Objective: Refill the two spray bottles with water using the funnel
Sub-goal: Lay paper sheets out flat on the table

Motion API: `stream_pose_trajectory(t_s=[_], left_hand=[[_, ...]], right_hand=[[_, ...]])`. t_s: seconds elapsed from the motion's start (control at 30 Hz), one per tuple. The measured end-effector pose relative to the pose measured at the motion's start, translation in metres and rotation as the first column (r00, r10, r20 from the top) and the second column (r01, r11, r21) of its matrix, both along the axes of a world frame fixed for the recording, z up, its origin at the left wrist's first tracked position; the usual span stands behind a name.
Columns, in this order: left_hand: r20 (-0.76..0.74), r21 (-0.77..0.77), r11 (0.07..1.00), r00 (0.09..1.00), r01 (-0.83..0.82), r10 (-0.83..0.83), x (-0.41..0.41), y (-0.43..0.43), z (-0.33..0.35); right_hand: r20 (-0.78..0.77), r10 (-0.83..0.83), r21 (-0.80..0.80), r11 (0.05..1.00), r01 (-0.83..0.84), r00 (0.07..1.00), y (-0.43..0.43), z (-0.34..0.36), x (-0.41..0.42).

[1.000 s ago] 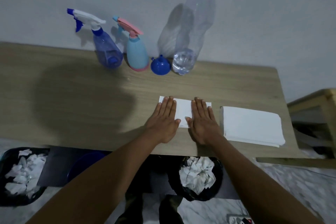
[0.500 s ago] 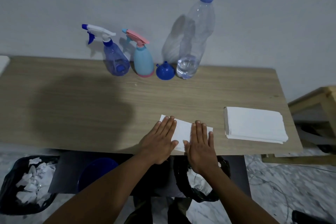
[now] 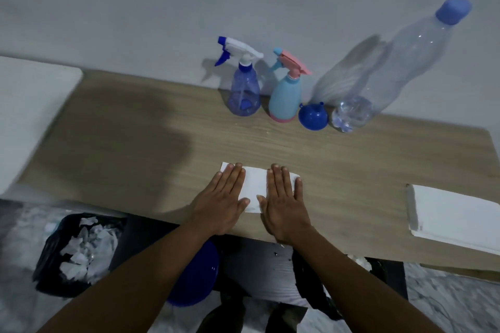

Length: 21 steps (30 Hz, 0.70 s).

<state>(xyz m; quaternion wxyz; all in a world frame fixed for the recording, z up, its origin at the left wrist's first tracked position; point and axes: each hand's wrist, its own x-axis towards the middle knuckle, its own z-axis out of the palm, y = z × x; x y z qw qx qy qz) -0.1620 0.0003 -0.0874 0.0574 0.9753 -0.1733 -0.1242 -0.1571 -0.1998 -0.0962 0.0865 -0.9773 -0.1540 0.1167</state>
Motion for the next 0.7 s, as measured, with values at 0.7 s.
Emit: stream_pose_trajectory(t_s=[0.7], left_hand=[[-0.007, -0.284, 0.909, 0.949, -0.305, 0.317, -0.078, 0.123, 0.001]], right_hand=[[0.004, 0.423, 0.289, 0.867, -0.406, 0.906, 0.084, 0.017, 0.002]])
